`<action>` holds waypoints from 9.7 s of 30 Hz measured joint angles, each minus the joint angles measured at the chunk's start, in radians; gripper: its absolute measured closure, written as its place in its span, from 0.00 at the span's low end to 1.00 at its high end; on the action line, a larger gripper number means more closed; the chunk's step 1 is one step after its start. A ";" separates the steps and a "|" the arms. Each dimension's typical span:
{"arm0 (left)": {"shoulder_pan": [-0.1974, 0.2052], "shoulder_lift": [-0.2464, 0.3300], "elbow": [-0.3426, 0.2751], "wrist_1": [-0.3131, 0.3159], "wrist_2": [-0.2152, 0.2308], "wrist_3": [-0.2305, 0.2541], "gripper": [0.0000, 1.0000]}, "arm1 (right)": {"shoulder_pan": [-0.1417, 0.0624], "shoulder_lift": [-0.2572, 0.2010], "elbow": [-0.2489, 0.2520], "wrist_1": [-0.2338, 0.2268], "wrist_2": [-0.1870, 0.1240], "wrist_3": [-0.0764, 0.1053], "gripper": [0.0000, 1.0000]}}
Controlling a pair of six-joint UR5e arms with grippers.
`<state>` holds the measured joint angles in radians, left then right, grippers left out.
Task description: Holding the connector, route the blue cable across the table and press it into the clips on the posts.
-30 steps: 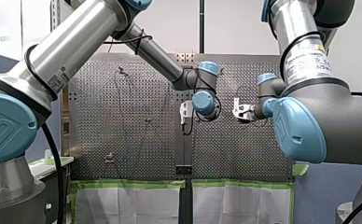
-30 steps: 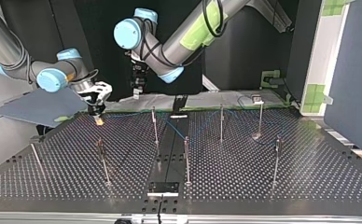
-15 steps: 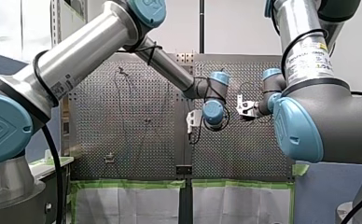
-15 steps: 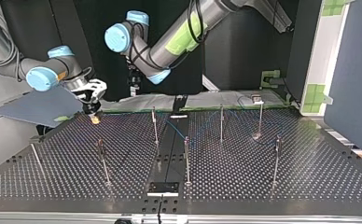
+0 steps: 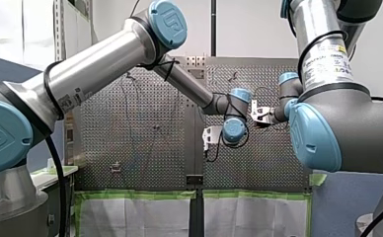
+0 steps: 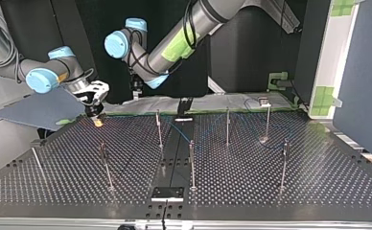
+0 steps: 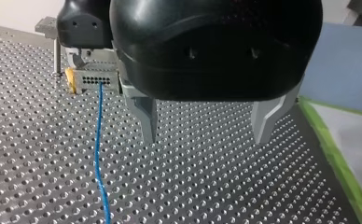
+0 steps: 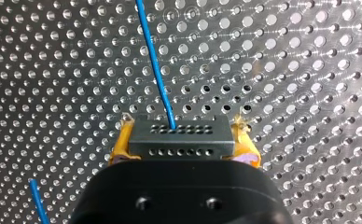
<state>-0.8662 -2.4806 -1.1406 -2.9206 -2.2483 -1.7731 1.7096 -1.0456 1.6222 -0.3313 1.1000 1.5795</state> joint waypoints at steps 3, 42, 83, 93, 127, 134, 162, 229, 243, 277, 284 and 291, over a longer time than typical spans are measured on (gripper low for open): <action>0.001 -0.028 0.029 0.020 -0.019 -0.002 0.00 | 0.000 0.000 0.000 0.000 -0.001 0.001 1.00; 0.077 -0.148 0.269 0.033 -0.043 -0.032 0.00 | -0.001 0.000 0.000 -0.001 -0.022 0.002 1.00; 0.059 -0.084 0.318 -0.042 -0.101 -0.088 1.00 | -0.001 -0.065 -0.052 0.000 -0.024 0.060 1.00; 0.041 -0.004 0.319 -0.051 -0.132 -0.086 1.00 | -0.001 -0.130 -0.093 0.038 -0.025 0.077 1.00; 0.044 0.129 0.322 -0.074 -0.166 -0.066 1.00 | 0.013 -0.319 -0.100 0.098 -0.040 0.100 1.00; 0.063 0.133 0.322 -0.037 -0.125 -0.042 1.00 | 0.016 -0.320 -0.100 0.094 -0.044 0.111 1.00; 0.163 0.114 0.318 0.060 0.077 0.011 1.00 | -0.009 -0.275 -0.151 0.046 -0.090 0.162 1.00; 0.064 0.382 0.049 0.069 0.052 -0.026 0.00 | -0.006 -0.263 -0.151 0.049 -0.086 0.159 1.00; 0.074 0.501 -0.070 0.188 0.053 -0.064 0.00 | -0.005 -0.263 -0.151 0.049 -0.083 0.156 1.00; 0.081 0.634 -0.358 0.476 0.053 -0.113 0.00 | 0.000 -0.264 -0.151 0.050 -0.074 0.158 1.00; 0.078 0.633 -0.422 0.541 0.044 -0.115 0.00 | 0.000 -0.263 -0.151 0.051 -0.074 0.159 1.00; 0.077 0.633 -0.483 0.602 0.046 -0.105 0.00 | 0.000 -0.263 -0.151 0.052 -0.074 0.159 1.00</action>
<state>-0.7887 -1.8474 -1.6238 -2.3189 -2.2023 -1.8785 1.7097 -1.3086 1.4716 -0.2797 1.0260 1.7383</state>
